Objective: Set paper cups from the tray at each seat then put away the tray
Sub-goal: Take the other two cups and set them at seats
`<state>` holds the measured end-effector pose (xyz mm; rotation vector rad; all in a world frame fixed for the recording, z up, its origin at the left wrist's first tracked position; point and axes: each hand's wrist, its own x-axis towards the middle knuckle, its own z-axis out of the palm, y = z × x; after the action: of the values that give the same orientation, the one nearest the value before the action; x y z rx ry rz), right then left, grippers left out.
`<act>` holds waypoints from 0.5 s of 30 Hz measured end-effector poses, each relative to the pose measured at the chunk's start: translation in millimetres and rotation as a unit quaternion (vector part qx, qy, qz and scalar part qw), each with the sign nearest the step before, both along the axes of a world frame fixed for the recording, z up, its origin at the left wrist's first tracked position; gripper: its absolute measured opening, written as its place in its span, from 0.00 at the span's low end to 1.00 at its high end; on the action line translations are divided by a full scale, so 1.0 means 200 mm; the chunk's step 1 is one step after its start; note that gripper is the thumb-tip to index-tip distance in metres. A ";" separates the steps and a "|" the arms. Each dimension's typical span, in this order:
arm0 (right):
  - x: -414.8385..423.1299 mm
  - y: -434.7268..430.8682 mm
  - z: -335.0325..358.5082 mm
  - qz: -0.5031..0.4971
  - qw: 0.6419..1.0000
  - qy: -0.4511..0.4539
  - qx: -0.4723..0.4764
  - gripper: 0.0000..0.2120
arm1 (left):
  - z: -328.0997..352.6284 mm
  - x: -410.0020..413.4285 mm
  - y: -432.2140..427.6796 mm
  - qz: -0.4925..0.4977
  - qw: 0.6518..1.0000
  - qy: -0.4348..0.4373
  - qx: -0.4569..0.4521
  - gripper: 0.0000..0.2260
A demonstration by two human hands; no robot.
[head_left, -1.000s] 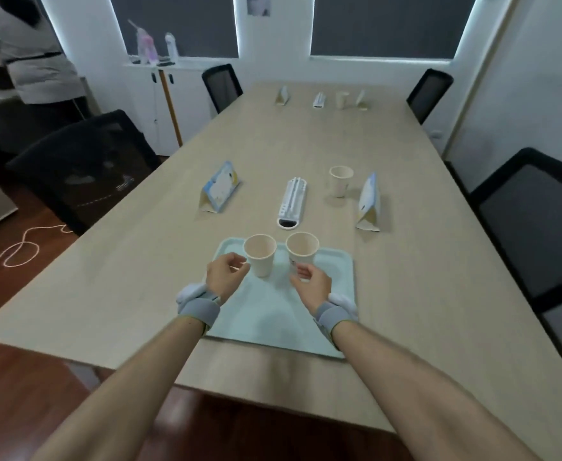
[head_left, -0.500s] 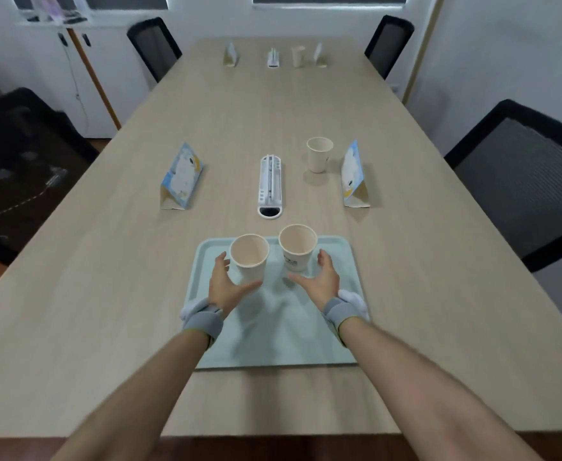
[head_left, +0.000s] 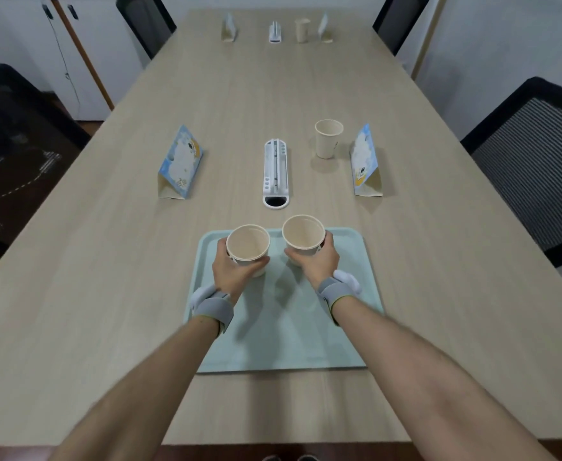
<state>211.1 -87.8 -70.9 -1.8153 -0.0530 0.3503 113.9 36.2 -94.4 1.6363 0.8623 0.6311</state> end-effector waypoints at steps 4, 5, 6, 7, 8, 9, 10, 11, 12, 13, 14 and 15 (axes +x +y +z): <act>-0.04 0.06 0.09 0.015 1.000 0.000 0.014 0.30 | 0.13 -0.09 0.10 0.029 0.999 -0.013 0.010 0.31; -0.06 0.09 0.14 0.027 0.999 -0.003 0.019 0.30 | 0.18 -0.13 0.14 0.044 0.999 -0.020 0.014 0.32; -0.08 0.12 0.18 0.040 0.999 -0.009 0.023 0.30 | 0.23 -0.16 0.17 0.057 0.998 -0.025 0.017 0.33; -0.12 0.17 0.23 0.063 0.997 -0.020 0.033 0.30 | 0.29 -0.23 0.21 0.077 0.996 -0.031 0.026 0.33; -0.16 0.22 0.28 0.090 0.995 -0.032 0.043 0.29 | 0.36 -0.30 0.25 0.096 0.994 -0.038 0.037 0.33; -0.20 0.27 0.32 0.110 0.992 -0.043 0.052 0.28 | 0.41 -0.36 0.28 0.110 0.992 -0.041 0.043 0.33; -0.24 0.33 0.36 0.131 0.988 -0.053 0.059 0.28 | 0.46 -0.42 0.31 0.127 0.990 -0.044 0.049 0.32; -0.30 0.39 0.40 0.161 0.983 -0.059 0.064 0.27 | 0.51 -0.51 0.34 0.150 0.986 -0.047 0.058 0.30; -0.37 0.45 0.43 0.192 0.977 -0.063 0.065 0.28 | 0.56 -0.61 0.37 0.175 0.981 -0.049 0.067 0.29; -0.44 0.51 0.44 0.220 0.971 -0.067 0.066 0.29 | 0.60 -0.70 0.40 0.198 0.976 -0.051 0.074 0.28; -0.51 0.57 0.46 0.244 0.965 -0.071 0.068 0.30 | 0.64 -0.81 0.42 0.222 0.970 -0.054 0.080 0.27; -0.58 0.62 0.48 0.268 0.958 -0.076 0.075 0.31 | 0.67 -0.90 0.44 0.245 0.964 -0.057 0.084 0.27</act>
<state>94.1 36.4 24.7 -1.6527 -0.6718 0.5691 -66.7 124.1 39.3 1.5204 1.1657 1.1590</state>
